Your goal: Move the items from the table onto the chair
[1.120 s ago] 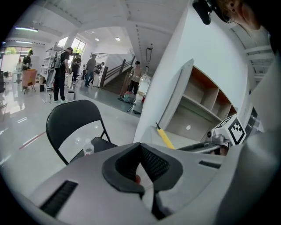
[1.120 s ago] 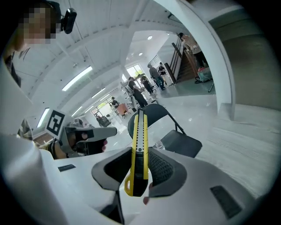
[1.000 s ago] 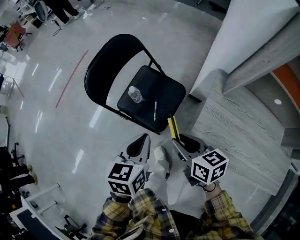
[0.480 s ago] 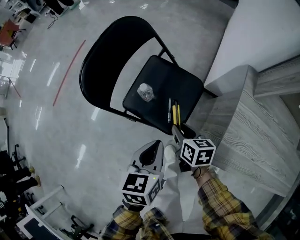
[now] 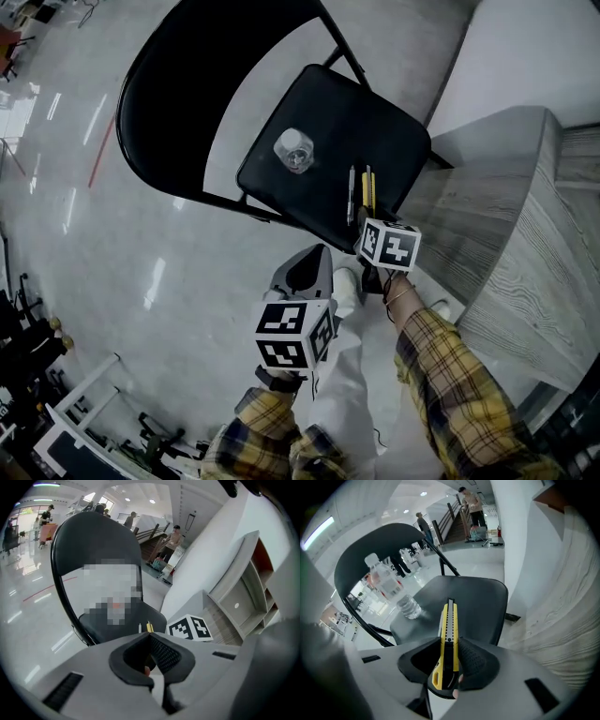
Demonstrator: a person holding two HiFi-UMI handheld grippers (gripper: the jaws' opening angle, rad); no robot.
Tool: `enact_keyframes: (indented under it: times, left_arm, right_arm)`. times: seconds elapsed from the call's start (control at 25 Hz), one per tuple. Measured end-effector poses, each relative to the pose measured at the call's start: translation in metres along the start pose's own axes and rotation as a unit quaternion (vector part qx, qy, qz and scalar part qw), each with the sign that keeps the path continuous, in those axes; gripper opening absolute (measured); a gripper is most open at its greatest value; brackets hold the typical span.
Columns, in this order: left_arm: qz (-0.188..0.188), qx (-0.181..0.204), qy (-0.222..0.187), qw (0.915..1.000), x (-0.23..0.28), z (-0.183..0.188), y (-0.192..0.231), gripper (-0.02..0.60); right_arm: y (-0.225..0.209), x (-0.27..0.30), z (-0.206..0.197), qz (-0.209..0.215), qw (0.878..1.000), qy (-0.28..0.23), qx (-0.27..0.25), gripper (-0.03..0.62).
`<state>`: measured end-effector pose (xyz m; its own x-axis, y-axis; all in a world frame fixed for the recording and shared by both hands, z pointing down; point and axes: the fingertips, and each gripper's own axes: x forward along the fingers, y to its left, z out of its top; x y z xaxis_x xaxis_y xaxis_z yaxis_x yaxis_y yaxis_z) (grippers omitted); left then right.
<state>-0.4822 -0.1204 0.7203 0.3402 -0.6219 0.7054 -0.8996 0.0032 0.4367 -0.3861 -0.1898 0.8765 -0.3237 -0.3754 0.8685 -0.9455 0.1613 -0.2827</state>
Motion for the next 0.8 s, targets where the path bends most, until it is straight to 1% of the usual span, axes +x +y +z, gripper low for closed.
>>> enact_keyframes:
  times: [0.12, 0.32, 0.4, 0.56, 0.68, 0.8]
  left_arm:
    - [0.006, -0.012, 0.013, 0.9998, 0.02, -0.009, 0.007, 0.003]
    - [0.003, -0.022, 0.022, 0.9995, 0.024, -0.022, 0.008, 0.003]
    - [0.002, -0.023, 0.024, 0.9994, 0.021, -0.023, 0.008, 0.003]
    - [0.004, -0.023, 0.016, 0.9996, 0.008, -0.016, 0.011, 0.003]
    - [0.012, -0.026, 0.005, 0.9996, -0.01, -0.007, 0.013, 0.003]
    - [0.02, -0.023, -0.008, 0.9995, -0.034, 0.007, 0.01, 0.003]
  right_arm:
    - [-0.016, 0.024, -0.01, -0.015, 0.999, 0.041, -0.004, 0.126]
    - [-0.019, 0.037, -0.016, -0.029, 0.997, 0.065, -0.021, 0.126]
    - [-0.016, 0.036, -0.014, -0.029, 0.997, 0.066, -0.024, 0.127]
    - [-0.001, 0.021, 0.0, -0.021, 0.998, 0.046, -0.03, 0.127]
    - [0.02, -0.003, 0.008, 0.001, 0.999, 0.03, -0.04, 0.127]
    - [0.053, -0.041, 0.017, 0.049, 0.997, 0.014, -0.05, 0.127]
